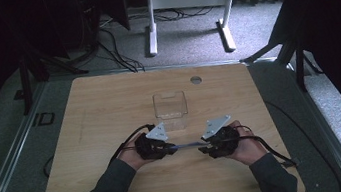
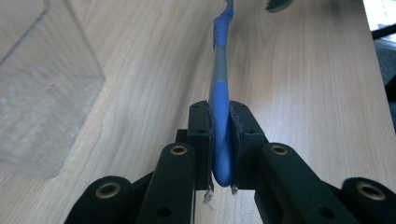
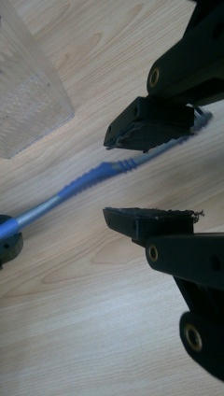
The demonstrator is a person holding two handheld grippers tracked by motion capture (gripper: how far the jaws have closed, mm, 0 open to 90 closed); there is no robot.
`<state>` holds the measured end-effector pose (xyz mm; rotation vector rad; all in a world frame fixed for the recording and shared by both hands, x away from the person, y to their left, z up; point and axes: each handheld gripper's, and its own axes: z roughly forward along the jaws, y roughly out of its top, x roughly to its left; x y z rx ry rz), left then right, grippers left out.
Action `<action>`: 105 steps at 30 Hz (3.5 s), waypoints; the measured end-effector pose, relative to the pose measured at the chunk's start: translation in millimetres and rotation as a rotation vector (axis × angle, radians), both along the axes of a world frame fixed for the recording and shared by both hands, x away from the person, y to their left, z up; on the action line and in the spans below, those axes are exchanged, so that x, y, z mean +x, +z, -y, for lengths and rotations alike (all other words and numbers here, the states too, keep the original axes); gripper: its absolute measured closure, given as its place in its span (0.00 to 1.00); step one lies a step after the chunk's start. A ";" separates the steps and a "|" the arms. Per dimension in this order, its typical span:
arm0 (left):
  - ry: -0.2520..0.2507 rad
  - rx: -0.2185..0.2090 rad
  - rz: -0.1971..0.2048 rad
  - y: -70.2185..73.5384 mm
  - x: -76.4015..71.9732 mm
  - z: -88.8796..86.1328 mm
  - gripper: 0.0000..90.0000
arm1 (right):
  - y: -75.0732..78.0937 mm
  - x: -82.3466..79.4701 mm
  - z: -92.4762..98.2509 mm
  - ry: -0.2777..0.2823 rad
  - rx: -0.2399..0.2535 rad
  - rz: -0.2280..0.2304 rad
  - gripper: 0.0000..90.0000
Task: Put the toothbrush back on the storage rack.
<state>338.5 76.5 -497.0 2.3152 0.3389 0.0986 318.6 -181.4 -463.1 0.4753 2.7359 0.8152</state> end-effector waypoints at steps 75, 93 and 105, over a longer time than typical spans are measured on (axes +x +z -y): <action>0.171 -0.266 0.054 20.4 -3.8 -16.3 0.90 | -6.9 2.4 9.7 -0.278 0.315 0.065 0.59; 0.160 -0.285 0.052 21.0 -4.6 -13.9 0.90 | -3.0 4.6 12.0 -0.311 0.403 0.059 0.54; 0.134 -0.284 0.047 19.1 -6.0 -9.4 0.89 | -2.2 4.3 11.9 -0.308 0.449 0.052 0.53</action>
